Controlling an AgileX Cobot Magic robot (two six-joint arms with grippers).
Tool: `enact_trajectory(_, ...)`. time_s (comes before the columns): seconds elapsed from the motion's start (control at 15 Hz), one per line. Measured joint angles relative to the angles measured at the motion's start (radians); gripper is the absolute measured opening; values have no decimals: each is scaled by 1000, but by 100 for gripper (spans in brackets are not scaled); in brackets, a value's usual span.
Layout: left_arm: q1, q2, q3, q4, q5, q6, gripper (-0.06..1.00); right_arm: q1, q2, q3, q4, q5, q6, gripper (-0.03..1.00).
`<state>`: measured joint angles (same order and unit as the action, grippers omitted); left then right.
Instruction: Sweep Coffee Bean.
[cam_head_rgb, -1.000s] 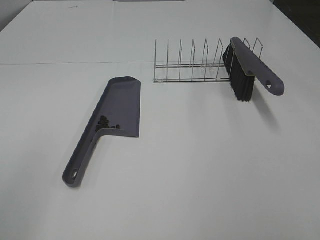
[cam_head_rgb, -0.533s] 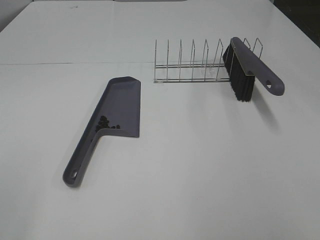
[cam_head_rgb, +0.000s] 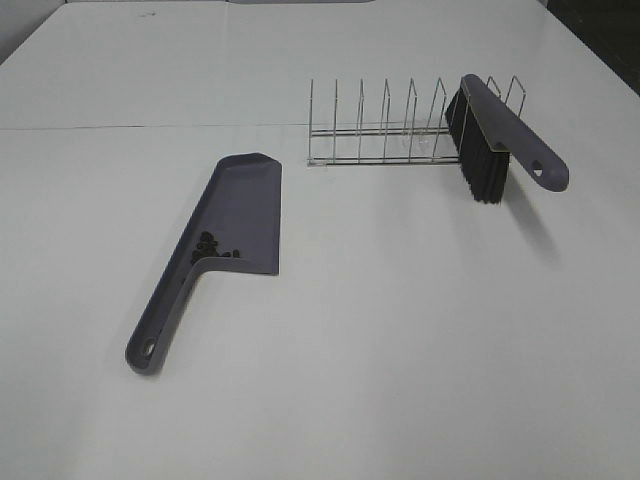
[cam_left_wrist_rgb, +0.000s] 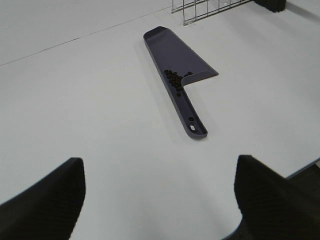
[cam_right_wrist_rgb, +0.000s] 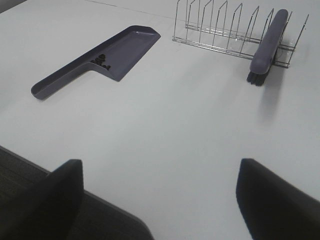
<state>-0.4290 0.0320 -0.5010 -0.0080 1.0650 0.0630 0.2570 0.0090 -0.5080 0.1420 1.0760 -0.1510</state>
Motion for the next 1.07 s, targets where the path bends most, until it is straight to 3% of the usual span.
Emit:
enact_trajectory(0.87,0,0,0,-4,-1,1,76,0,0,0,0,-1,-7,71)
enact_trajectory(1.0,44,-2,0,-5,-2,1,76,-18,0,0,2,-1,-7,71)
enact_trajectory(1.07,110,-9,0,-5,-2,1,76,-59,0,0,3,-2,-7,71)
